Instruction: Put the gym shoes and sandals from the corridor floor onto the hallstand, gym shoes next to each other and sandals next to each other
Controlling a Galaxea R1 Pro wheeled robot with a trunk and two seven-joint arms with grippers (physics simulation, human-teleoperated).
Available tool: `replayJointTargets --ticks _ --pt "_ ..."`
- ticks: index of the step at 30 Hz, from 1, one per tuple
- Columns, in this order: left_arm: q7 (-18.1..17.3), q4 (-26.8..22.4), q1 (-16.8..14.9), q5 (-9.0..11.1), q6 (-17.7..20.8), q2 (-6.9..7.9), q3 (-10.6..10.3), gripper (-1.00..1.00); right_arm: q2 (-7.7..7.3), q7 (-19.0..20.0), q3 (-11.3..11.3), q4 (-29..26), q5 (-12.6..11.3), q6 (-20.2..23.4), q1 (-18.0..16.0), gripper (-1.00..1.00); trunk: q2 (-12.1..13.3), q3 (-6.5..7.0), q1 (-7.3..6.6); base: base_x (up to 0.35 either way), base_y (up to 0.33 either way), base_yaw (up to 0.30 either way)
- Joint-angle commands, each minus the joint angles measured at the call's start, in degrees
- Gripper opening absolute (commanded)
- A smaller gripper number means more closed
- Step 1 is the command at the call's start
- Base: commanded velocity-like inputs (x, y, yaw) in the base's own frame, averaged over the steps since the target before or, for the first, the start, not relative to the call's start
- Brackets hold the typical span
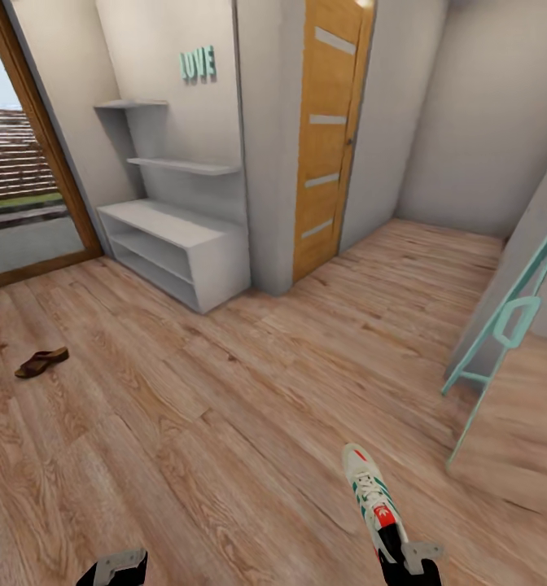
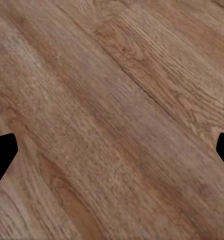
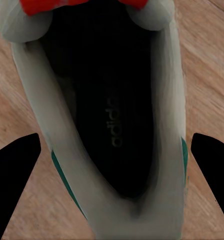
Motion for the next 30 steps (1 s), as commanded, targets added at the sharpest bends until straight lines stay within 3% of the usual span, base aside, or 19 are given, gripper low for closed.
replayJointTargets --ticks 1,22,30 --pt "0.1 0.1 -0.1 0.1 -0.2 0.01 -0.1 1.0 0.01 0.2 -0.5 0.0 0.5 -0.2 0.0 -1.0 0.0 -0.05 0.03 0.337 0.0 0.279" --pt "0.1 0.1 -0.1 0.1 -0.2 -0.03 0.0 1.0 0.01 0.2 -0.5 0.0 0.5 -0.2 -0.1 -1.0 0.0 -0.05 0.03 0.338 0.0 0.278" --pt "0.1 0.1 -0.1 0.1 -0.2 -0.03 0.0 1.0 0.01 0.2 -0.5 0.0 0.5 -0.2 -0.1 -1.0 0.0 -0.05 0.03 0.338 0.0 0.078"
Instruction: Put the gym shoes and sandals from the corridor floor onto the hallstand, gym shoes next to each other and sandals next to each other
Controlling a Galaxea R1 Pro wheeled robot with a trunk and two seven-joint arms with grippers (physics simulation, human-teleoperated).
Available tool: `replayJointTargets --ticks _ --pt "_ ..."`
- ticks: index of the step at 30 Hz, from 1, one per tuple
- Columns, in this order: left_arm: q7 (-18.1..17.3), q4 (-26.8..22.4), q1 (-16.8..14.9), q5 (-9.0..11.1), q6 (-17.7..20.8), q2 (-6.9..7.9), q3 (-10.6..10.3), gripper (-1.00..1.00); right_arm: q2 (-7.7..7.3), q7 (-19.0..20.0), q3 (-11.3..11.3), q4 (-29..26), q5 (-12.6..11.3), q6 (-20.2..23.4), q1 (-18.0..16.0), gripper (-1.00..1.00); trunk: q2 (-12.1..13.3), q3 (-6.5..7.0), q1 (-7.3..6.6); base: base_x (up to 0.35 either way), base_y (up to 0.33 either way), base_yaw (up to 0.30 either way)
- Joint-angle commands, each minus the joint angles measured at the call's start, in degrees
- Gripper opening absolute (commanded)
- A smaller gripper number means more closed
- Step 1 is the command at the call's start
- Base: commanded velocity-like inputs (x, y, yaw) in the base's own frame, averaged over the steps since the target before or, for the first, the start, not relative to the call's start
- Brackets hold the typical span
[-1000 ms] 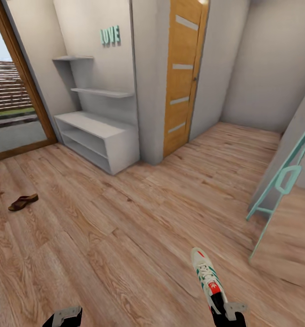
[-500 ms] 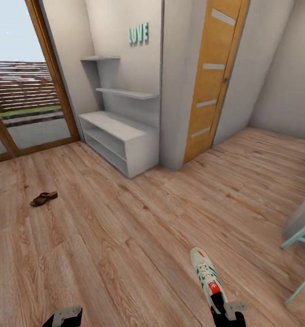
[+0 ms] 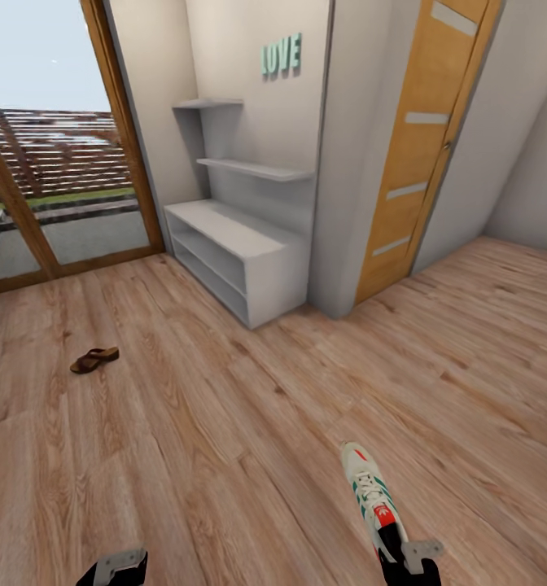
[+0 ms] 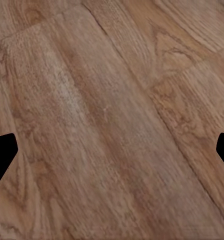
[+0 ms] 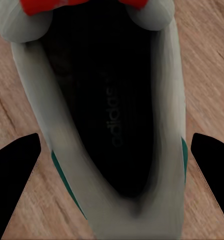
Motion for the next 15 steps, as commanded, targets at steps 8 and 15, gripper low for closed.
replayJointTargets --ticks 8,15 --pt "0.1 0.1 0.0 0.1 -0.2 -0.01 -0.1 1.0 0.02 0.2 -0.5 0.0 0.5 -0.2 -0.1 -1.0 0.0 -0.05 0.03 0.338 0.0 0.142" --pt "0.1 0.1 0.0 0.1 -0.2 0.01 -0.1 1.0 0.02 0.2 -0.5 0.0 0.5 -0.2 0.0 -1.0 0.0 -0.05 0.03 0.338 0.0 0.261"
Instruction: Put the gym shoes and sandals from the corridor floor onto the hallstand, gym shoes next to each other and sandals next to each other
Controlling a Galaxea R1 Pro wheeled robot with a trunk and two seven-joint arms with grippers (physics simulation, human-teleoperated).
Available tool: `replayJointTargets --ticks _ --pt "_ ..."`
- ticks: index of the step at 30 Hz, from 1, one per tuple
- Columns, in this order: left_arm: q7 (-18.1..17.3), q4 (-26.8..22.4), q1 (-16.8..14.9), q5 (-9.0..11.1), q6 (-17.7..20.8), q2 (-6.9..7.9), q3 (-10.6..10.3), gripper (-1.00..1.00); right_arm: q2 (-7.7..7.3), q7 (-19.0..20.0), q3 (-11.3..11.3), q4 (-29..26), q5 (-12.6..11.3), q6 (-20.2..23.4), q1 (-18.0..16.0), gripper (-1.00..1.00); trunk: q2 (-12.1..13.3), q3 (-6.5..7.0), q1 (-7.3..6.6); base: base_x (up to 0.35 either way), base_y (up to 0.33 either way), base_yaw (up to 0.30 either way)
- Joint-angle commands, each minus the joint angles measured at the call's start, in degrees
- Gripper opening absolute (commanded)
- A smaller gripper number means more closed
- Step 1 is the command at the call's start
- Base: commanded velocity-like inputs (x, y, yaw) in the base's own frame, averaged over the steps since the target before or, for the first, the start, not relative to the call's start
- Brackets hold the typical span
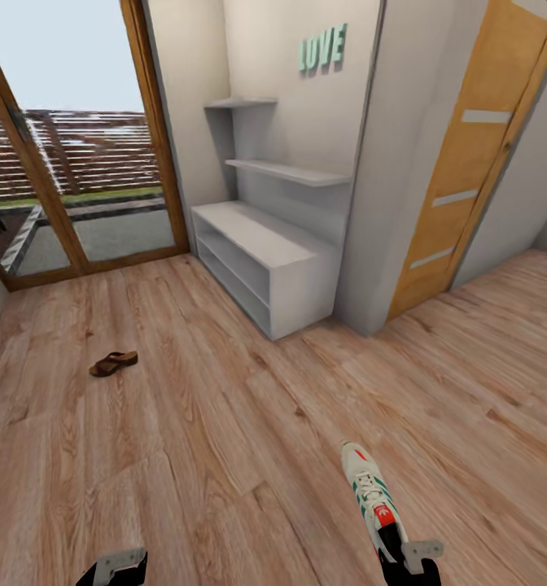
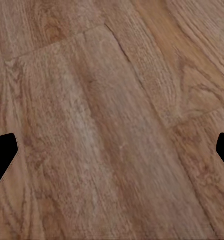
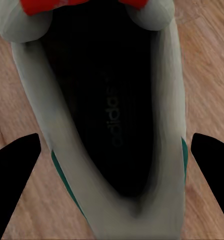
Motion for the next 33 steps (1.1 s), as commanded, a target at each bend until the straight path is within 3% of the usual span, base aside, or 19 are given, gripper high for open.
replayJointTargets --ticks 1,18,33 --pt "0.1 0.1 -0.1 0.1 -0.2 0.02 -0.1 1.0 0.01 0.2 -0.5 0.0 0.5 -0.2 0.0 -1.0 0.0 -0.05 0.03 0.338 0.0 0.271" --pt "0.1 0.1 -0.1 0.1 -0.2 -0.02 0.0 1.0 0.01 0.2 -0.5 0.0 0.6 -0.2 -0.1 -1.0 0.0 -0.05 0.03 0.338 0.0 0.263" --pt "0.1 0.1 -0.1 0.1 -0.2 0.01 0.0 1.0 -0.25 0.5 -0.3 0.0 1.0 -0.3 -0.1 -1.0 0.0 -0.05 0.03 0.333 0.03 0.018"
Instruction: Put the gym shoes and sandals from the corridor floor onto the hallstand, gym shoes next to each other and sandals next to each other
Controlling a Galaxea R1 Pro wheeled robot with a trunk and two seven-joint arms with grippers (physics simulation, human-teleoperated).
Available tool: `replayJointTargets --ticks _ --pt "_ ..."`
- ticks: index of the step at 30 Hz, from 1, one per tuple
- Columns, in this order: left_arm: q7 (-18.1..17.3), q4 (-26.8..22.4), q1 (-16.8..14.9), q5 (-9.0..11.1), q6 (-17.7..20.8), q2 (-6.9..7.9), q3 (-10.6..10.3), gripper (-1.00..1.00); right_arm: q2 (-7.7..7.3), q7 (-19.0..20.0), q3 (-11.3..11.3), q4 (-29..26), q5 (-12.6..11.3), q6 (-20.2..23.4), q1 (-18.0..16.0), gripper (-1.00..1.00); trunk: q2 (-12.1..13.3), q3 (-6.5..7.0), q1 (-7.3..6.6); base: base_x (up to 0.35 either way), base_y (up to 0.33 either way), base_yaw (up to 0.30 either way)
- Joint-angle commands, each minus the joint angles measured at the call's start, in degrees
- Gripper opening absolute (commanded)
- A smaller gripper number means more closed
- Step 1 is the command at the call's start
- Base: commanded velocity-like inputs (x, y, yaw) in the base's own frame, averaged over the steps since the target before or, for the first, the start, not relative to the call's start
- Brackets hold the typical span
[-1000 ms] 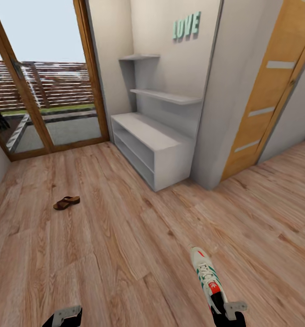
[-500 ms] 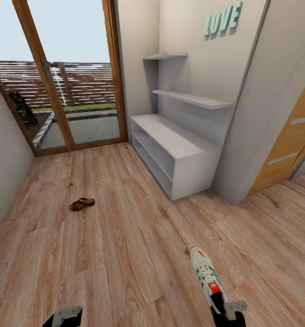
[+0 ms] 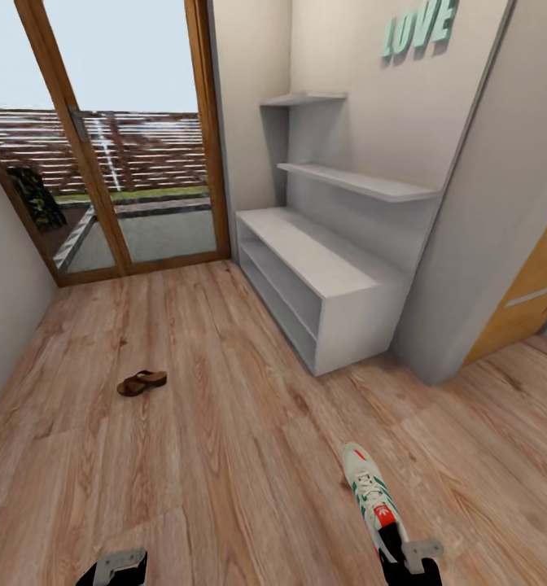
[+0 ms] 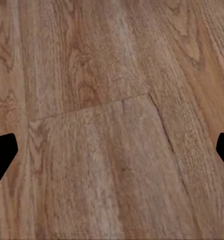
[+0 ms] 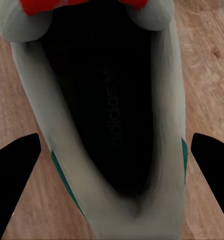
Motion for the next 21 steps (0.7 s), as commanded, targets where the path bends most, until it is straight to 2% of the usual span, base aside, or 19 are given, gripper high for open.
replayJointTargets --ticks 1,10,21 --pt "0.1 0.1 0.0 0.1 -0.2 0.01 -0.1 1.0 0.05 0.2 -0.5 0.0 0.4 -0.2 0.0 -1.0 0.0 -0.05 0.02 0.3 0.161 0.0" --pt "0.1 0.1 0.0 0.1 -0.2 0.01 -0.1 1.0 0.14 0.2 -0.5 0.0 0.4 -0.1 0.0 -1.0 0.0 -0.05 0.02 0.291 0.184 0.026" --pt "0.1 0.1 0.0 0.1 -0.2 0.03 -0.1 1.0 0.19 0.2 -0.5 0.0 0.3 -0.1 0.0 -1.0 0.0 -0.05 0.02 0.288 0.193 0.239"
